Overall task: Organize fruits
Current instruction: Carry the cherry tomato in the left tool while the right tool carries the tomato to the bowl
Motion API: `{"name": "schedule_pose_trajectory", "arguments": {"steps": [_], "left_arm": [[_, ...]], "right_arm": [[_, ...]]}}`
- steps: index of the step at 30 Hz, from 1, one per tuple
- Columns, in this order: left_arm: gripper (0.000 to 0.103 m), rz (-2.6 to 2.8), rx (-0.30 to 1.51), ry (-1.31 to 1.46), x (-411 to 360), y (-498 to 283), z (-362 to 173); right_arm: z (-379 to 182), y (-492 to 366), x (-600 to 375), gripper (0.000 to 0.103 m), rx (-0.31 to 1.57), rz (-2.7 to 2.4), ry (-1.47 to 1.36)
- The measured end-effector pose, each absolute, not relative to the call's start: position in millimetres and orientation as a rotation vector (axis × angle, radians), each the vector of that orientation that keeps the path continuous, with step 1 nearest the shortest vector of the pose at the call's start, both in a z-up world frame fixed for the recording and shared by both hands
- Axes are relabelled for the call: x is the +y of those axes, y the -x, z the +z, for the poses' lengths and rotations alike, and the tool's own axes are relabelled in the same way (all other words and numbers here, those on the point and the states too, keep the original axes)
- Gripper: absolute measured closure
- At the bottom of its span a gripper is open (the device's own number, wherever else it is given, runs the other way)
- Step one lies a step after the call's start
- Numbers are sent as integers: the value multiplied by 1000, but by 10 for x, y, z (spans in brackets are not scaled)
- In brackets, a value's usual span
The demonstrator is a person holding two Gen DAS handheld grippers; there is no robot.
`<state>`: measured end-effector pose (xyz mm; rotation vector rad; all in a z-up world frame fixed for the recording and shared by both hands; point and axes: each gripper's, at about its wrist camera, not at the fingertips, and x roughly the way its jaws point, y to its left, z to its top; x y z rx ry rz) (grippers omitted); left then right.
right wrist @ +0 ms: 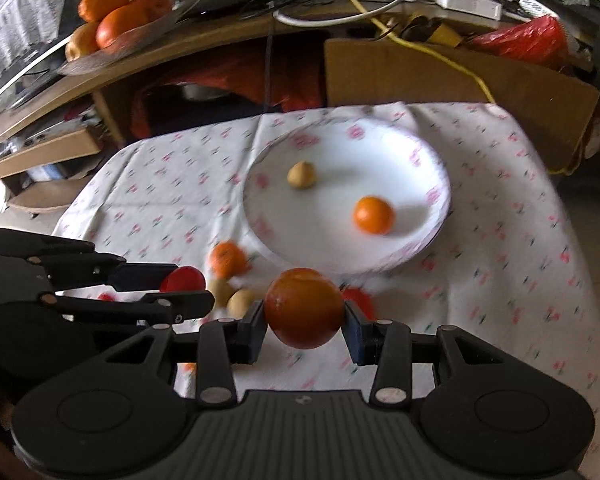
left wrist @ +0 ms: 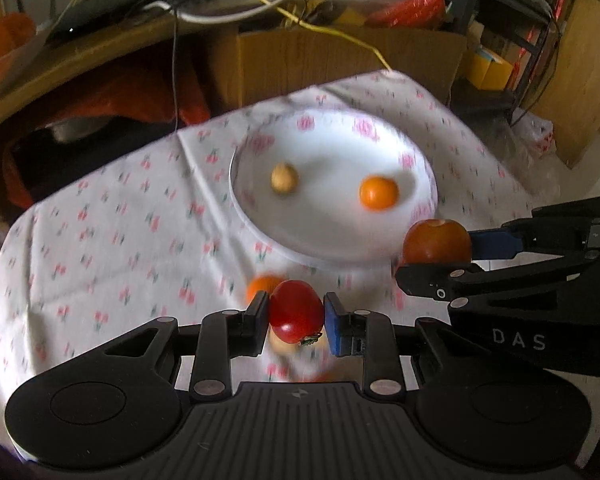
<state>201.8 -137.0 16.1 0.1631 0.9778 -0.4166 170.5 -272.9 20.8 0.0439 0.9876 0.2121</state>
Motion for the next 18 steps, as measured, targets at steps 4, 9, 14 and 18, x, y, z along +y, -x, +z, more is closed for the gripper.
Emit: {"name": "schedule_pose_trajectory", "arguments": {"steps": [4, 9, 14, 18], "left_arm": [[68, -426, 971, -144, -1459, -2223, 150], [68, -426, 981, -145, -1540, -2405, 55], [68, -419, 983, -124, -1563, -2552, 10], [67, -420, 989, -114, -1580, -2615, -41]], "right_arm": [[230, -1931, -2847, 68, 976, 192, -50], [138, -2143, -2982, 68, 989, 168, -83], [47, -2305, -3026, 68, 1000, 153, -93], [27, -2396, -3055, 68, 988, 145, -98]]}}
